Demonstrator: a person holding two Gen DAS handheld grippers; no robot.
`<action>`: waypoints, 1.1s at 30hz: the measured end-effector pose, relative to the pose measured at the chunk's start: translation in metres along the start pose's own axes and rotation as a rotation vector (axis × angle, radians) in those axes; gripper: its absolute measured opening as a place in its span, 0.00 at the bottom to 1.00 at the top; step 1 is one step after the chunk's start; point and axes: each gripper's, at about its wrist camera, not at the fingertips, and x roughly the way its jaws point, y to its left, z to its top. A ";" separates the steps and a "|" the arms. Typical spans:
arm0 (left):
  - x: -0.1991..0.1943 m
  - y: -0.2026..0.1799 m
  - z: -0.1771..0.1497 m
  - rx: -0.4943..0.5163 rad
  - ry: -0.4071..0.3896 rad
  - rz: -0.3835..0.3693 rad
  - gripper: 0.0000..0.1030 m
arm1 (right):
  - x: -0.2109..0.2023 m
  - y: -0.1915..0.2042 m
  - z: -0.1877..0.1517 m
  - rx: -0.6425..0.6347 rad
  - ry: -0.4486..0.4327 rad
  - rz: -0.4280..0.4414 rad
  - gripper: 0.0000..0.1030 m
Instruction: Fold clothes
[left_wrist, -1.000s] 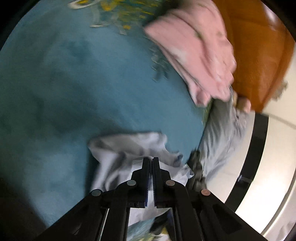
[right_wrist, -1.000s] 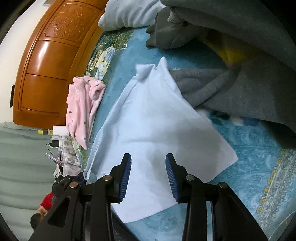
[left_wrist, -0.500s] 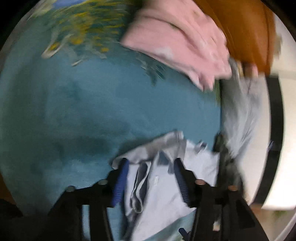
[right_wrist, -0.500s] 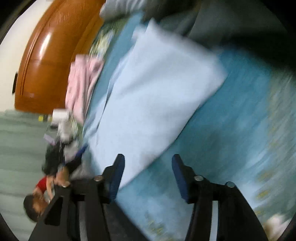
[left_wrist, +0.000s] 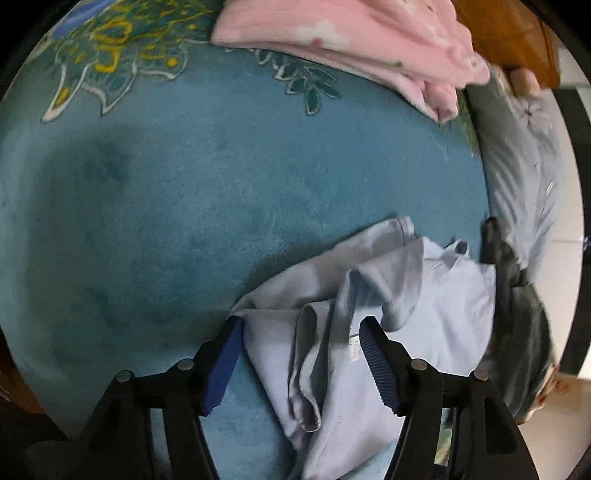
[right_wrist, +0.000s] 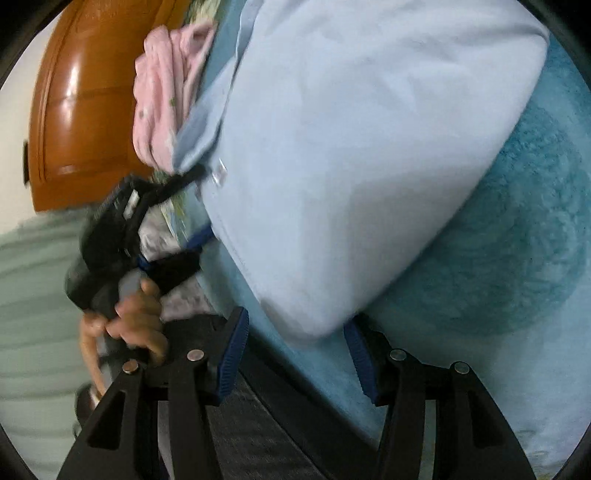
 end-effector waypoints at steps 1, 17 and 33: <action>-0.002 0.004 0.000 -0.025 -0.006 -0.022 0.67 | -0.001 -0.001 0.000 0.012 -0.007 0.009 0.53; -0.002 0.029 -0.002 -0.213 -0.040 -0.203 0.41 | 0.009 -0.006 0.007 0.208 -0.069 0.069 0.53; -0.099 0.045 -0.051 -0.220 -0.157 -0.193 0.09 | -0.049 0.041 -0.044 0.035 0.042 0.111 0.03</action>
